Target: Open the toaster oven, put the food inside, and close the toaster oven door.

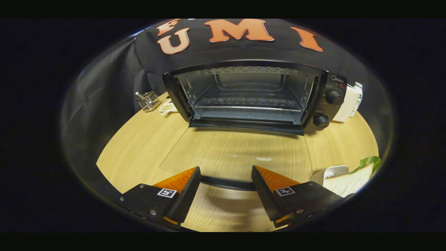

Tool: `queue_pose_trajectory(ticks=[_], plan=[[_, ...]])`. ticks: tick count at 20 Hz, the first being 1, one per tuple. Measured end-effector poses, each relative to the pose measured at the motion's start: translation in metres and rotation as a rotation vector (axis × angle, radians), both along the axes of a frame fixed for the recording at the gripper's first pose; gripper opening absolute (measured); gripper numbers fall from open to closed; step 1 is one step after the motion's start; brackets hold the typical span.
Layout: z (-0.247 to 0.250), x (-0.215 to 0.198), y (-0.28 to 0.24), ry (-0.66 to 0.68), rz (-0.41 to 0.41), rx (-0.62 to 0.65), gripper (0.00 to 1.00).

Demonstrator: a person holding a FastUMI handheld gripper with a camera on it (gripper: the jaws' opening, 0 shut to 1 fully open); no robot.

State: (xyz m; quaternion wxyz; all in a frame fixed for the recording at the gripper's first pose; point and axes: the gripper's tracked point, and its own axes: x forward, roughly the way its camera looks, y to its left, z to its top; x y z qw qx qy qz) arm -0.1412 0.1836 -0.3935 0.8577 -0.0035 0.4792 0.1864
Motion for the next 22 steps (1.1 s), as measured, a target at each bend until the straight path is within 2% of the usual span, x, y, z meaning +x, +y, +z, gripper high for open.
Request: queue_pose_trajectory(ticks=[4, 8, 12, 15, 19, 22], plan=[[0.022, -0.004, -0.009, 0.063, -0.029, 0.087, 0.86], [0.073, -0.009, -0.041, 0.034, -0.051, 0.151, 0.84], [0.114, 0.000, -0.113, -0.029, -0.068, 0.100, 0.92], [0.127, 0.006, -0.173, -0.056, -0.102, 0.027, 0.97], [0.121, 0.010, -0.239, -0.053, -0.137, -0.050, 0.98], [0.093, -0.004, -0.262, 0.039, -0.147, -0.055, 0.98]])
